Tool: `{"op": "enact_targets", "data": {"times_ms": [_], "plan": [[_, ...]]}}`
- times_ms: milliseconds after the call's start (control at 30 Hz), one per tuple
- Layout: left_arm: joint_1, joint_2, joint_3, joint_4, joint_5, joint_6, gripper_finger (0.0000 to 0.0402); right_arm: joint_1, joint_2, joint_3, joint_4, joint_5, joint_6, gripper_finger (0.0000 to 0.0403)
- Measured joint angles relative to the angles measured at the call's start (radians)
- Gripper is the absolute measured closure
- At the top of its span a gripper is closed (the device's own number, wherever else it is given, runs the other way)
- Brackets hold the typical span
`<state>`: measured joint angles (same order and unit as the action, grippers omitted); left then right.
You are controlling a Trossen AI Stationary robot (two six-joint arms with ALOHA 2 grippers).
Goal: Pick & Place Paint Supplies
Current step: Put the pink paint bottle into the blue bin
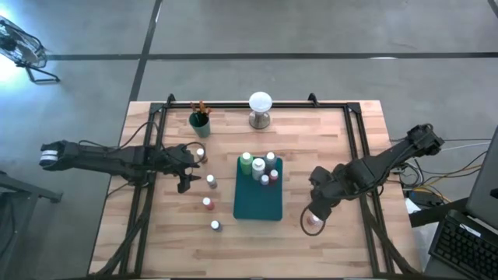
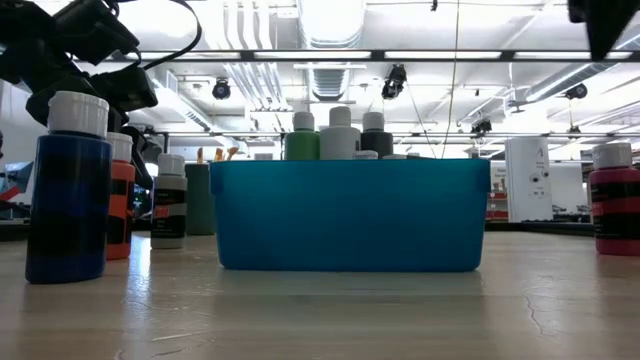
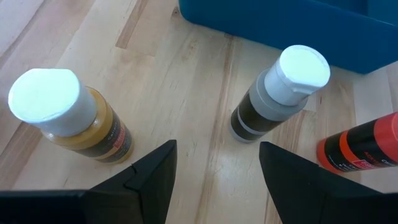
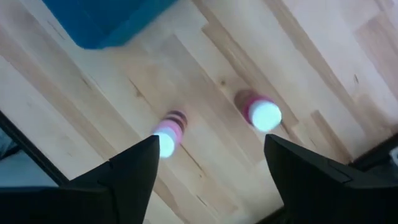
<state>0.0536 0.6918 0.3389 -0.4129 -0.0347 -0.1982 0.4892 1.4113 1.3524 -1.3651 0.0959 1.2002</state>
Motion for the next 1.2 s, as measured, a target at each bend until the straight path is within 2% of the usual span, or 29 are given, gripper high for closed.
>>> {"op": "enact_targets", "data": {"times_ms": [200,367,600,967,1200], "plan": [[0.0,0.0,0.0,0.0,0.0,0.0,0.0167,0.022,0.0,-0.076,0.0,-0.003,0.147,0.0102],[0.0,0.0,0.0,0.0,0.0,0.0,0.0167,0.021,0.0,-0.143,0.022,-0.019,0.226,0.0111],[0.0,0.0,0.0,0.0,0.0,0.0,0.0167,0.018,-0.019,-0.223,0.085,-0.02,0.234,0.0129],[0.0,0.0,0.0,0.0,0.0,0.0,0.0167,-0.035,-0.216,-0.421,0.249,0.005,0.267,0.009],[0.0,0.0,0.0,0.0,0.0,0.0,0.0167,-0.076,-0.196,-0.445,0.256,0.007,0.216,0.0107]]}}
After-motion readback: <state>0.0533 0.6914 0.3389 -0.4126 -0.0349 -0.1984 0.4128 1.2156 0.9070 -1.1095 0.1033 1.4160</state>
